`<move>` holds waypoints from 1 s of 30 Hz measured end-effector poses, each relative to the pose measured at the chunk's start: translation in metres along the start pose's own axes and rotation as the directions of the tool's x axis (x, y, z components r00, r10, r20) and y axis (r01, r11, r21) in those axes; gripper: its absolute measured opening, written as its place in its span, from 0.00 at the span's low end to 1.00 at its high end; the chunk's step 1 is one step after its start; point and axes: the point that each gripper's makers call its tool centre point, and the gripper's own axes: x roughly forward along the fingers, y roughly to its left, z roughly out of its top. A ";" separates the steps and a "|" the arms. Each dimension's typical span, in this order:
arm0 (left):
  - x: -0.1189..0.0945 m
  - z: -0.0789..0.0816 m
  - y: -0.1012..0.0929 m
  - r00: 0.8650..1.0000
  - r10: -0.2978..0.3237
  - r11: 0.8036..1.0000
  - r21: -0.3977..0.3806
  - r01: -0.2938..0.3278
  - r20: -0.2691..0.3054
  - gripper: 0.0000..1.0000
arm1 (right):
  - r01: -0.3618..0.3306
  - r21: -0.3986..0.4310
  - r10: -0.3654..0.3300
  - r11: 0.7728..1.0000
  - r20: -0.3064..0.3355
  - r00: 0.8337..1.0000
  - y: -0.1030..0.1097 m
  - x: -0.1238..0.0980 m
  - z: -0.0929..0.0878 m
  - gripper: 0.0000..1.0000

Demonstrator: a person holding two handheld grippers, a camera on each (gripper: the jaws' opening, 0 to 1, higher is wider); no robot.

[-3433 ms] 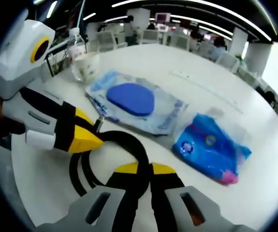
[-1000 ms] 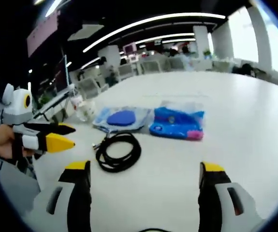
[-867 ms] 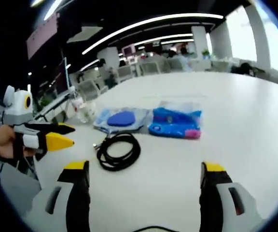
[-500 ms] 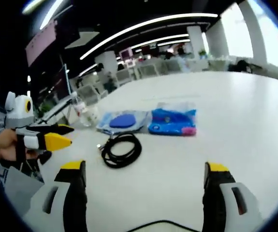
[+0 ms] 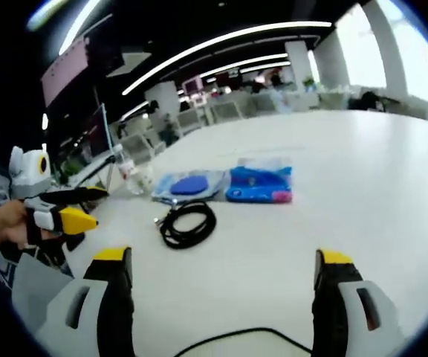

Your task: Arrange the tabletop items into an orderly group along one side of the table until the central work area is clear of visible clutter.

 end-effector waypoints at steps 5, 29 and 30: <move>-0.006 0.000 -0.004 1.000 -0.013 1.000 0.014 0.013 0.007 0.98 | -0.010 -0.005 0.010 1.000 0.002 1.000 0.005 -0.010 0.000 1.00; -0.054 -0.019 -0.008 0.998 0.058 0.996 0.073 -0.061 0.035 0.99 | -0.029 -0.081 0.029 0.996 -0.002 1.000 0.029 -0.054 -0.028 1.00; -0.055 -0.021 -0.007 0.998 0.060 0.996 0.070 -0.062 0.035 0.99 | -0.032 -0.090 0.032 0.995 0.002 0.999 0.031 -0.055 -0.027 1.00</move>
